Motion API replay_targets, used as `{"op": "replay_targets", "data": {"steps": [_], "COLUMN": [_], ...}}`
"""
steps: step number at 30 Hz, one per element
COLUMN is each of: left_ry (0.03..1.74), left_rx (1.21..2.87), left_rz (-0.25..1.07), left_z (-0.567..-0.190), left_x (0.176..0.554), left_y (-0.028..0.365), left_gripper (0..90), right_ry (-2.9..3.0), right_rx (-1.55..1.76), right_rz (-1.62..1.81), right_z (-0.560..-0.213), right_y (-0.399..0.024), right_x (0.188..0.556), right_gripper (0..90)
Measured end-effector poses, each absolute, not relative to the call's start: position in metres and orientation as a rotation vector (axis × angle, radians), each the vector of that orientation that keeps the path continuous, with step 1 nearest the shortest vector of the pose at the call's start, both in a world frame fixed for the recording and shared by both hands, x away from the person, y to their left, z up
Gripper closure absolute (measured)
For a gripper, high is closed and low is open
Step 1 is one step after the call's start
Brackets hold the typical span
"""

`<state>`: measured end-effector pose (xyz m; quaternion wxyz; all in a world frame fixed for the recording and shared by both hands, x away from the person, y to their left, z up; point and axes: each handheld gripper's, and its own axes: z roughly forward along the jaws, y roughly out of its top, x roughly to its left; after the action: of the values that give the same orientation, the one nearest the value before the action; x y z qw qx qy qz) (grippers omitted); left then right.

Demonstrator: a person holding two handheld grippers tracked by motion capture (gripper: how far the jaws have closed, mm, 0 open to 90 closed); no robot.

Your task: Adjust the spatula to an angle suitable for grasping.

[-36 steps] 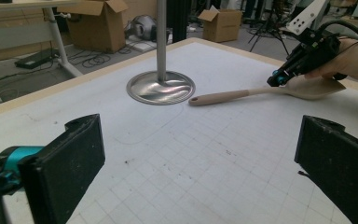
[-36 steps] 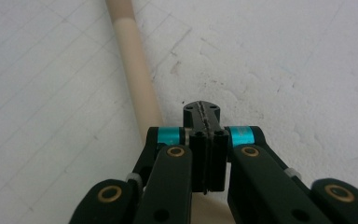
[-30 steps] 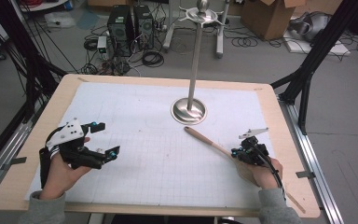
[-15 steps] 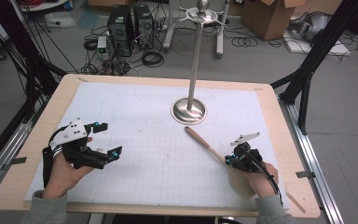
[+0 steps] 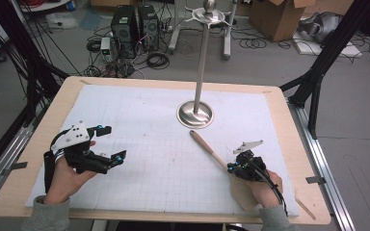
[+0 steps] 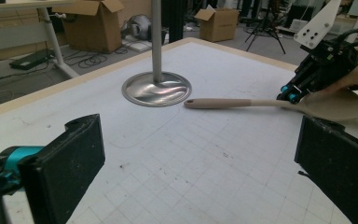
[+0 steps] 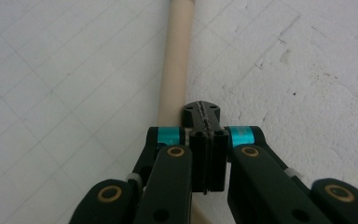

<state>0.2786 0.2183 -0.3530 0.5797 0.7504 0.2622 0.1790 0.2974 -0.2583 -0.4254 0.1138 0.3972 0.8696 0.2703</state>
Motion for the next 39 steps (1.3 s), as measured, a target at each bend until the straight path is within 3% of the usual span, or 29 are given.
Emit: {"op": "replay_targets", "data": {"steps": [16, 18, 19, 21, 22, 26, 27, 32, 39], "left_ry": [0.625, 0.626, 0.627, 0.630, 0.631, 0.635, 0.637, 0.643, 0.658], "left_rx": [1.731, 1.732, 1.733, 1.735, 1.736, 1.738, 1.734, 1.732, 1.729], "left_rz": [0.436, 0.437, 0.437, 0.438, 0.438, 0.438, 0.436, 0.443, 0.460], "left_z": [-0.350, -0.350, -0.350, -0.351, -0.351, -0.352, -0.352, -0.351, -0.351], "left_x": [0.275, 0.275, 0.275, 0.275, 0.275, 0.275, 0.275, 0.274, 0.269], "left_y": [0.226, 0.227, 0.227, 0.227, 0.227, 0.228, 0.228, 0.231, 0.238], "left_gripper": [1.9, 1.9, 1.9, 1.9, 1.9, 1.9, 1.9, 1.9, 1.9], "right_ry": [2.400, 2.394, 2.387, 2.386, 2.370, 2.355, 2.345, 2.352, 2.440], "right_rx": [1.134, 1.127, 1.116, 1.121, 1.121, 1.127, 1.136, 1.144, 1.064], "right_rz": [0.978, 0.985, 0.985, 0.992, 0.994, 1.014, 1.035, 1.074, 1.167], "right_z": [-0.400, -0.399, -0.397, -0.396, -0.394, -0.392, -0.389, -0.383, -0.378], "right_y": [-0.266, -0.266, -0.267, -0.267, -0.268, -0.270, -0.270, -0.268, -0.265], "right_x": [0.287, 0.285, 0.282, 0.281, 0.279, 0.278, 0.277, 0.275, 0.274], "right_gripper": [88.1, 83.8, 73.0, 68.2, 60.6, 50.9, 43.0, 30.3, 28.9]}}
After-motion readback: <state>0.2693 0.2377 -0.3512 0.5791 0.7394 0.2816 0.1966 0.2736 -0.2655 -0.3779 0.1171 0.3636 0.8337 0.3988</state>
